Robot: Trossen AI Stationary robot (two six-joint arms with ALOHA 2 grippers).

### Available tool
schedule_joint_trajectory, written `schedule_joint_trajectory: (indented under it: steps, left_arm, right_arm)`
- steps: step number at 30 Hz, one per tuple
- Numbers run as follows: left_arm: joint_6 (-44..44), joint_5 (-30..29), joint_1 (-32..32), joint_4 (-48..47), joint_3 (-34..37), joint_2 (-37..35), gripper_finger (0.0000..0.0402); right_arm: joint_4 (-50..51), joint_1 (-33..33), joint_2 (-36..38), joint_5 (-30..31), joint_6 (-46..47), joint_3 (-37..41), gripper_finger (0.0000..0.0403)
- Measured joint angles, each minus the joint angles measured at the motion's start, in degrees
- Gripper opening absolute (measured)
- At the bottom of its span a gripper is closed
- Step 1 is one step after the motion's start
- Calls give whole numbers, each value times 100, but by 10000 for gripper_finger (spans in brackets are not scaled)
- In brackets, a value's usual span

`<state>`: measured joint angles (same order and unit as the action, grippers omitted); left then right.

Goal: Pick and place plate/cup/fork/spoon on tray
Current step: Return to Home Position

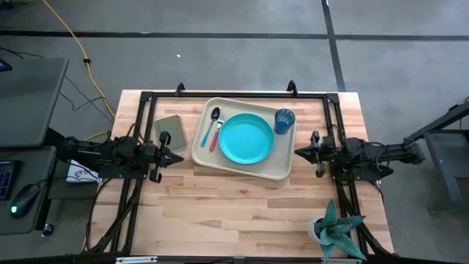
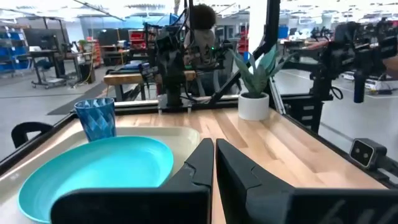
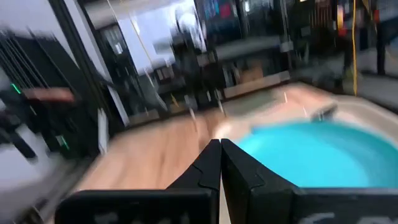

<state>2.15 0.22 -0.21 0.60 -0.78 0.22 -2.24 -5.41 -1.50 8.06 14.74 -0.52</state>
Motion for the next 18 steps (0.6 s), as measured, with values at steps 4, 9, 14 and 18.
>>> schedule_joint_trajectory:
  steps: [4,9,14,18]
  left_arm:
    - [-1,0,0,15,0,-1,0]
    - [-1,-1,0,46,0,17,0]
    - [1,-1,0,25,7,24,0]
    - [0,-1,0,24,7,25,0]
  right_arm:
    - [-558,0,126,32,-1,0,0]
    - [-561,0,149,68,-1,0,0]
    - [-394,0,64,67,-2,0,0]
    - [-232,0,37,65,-2,1,0]
